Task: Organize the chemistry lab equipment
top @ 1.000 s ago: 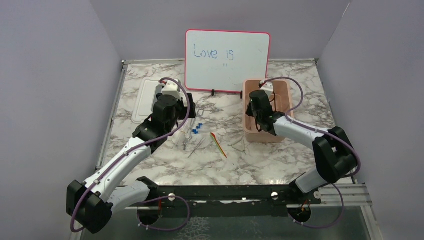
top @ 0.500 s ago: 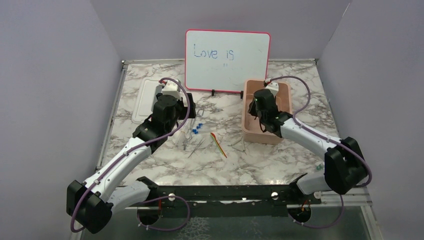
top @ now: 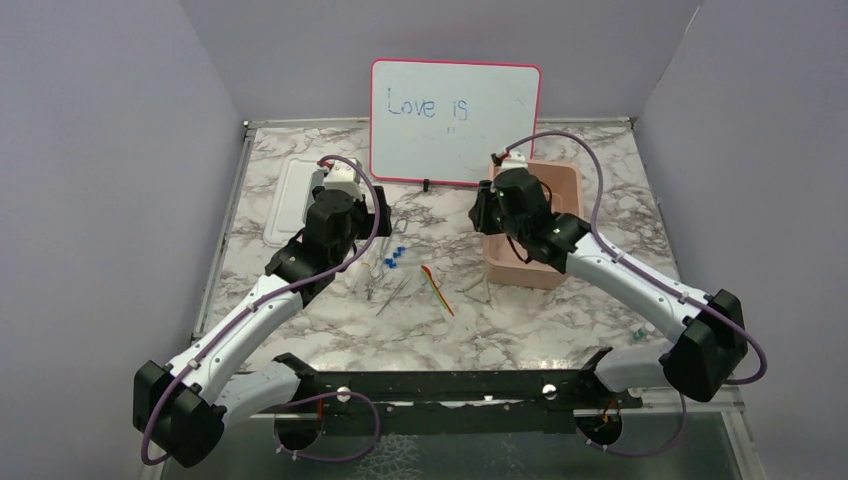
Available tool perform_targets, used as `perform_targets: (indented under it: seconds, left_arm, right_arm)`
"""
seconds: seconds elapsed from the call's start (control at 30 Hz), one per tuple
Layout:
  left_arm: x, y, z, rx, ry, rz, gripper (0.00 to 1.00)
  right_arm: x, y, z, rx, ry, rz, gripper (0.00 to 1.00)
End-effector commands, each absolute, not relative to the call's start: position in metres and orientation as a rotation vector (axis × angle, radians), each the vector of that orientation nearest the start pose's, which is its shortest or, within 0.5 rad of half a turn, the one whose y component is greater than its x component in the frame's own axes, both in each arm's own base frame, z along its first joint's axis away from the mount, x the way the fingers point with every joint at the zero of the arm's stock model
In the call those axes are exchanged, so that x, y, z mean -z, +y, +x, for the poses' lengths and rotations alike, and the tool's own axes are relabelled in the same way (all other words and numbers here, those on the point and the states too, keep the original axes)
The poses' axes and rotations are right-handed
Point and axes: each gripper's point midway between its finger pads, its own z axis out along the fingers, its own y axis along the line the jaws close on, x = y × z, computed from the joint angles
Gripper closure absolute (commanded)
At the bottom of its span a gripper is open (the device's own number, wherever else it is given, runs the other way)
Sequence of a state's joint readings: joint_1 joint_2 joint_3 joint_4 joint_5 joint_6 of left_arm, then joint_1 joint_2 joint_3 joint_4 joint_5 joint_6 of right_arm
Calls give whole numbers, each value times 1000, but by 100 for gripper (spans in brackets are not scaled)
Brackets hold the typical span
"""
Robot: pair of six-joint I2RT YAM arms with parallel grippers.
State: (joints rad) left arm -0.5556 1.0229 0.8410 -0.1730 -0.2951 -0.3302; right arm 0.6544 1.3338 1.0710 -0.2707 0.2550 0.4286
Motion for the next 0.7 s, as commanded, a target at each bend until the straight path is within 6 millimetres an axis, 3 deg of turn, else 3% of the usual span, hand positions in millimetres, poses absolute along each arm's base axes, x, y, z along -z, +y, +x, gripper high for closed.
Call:
perform_targets:
  seconds: [0.0,0.13,0.23,0.4,0.67]
  left_arm:
    - [-241,-148,319,325,1882,-18,15]
    - [-243,-144,319,312,1873,-37,14]
    - [-244,-142,319,304,1868,-45,15]
    - [-245,-133,319,268,1860,-85,14]
    - [-247,-131,318,270,1852,-95,15]
  right_arm:
    - [-197,257,310,-375,2167,-310,70]
    - [-165,283,294,-339,2229,-448,69]
    - [-135,288,285,-282,2312,-495,67]
    - [-102,269,273,-153,2406,-480,58]
    - [-75,242,245,-59,2481,-618,48]
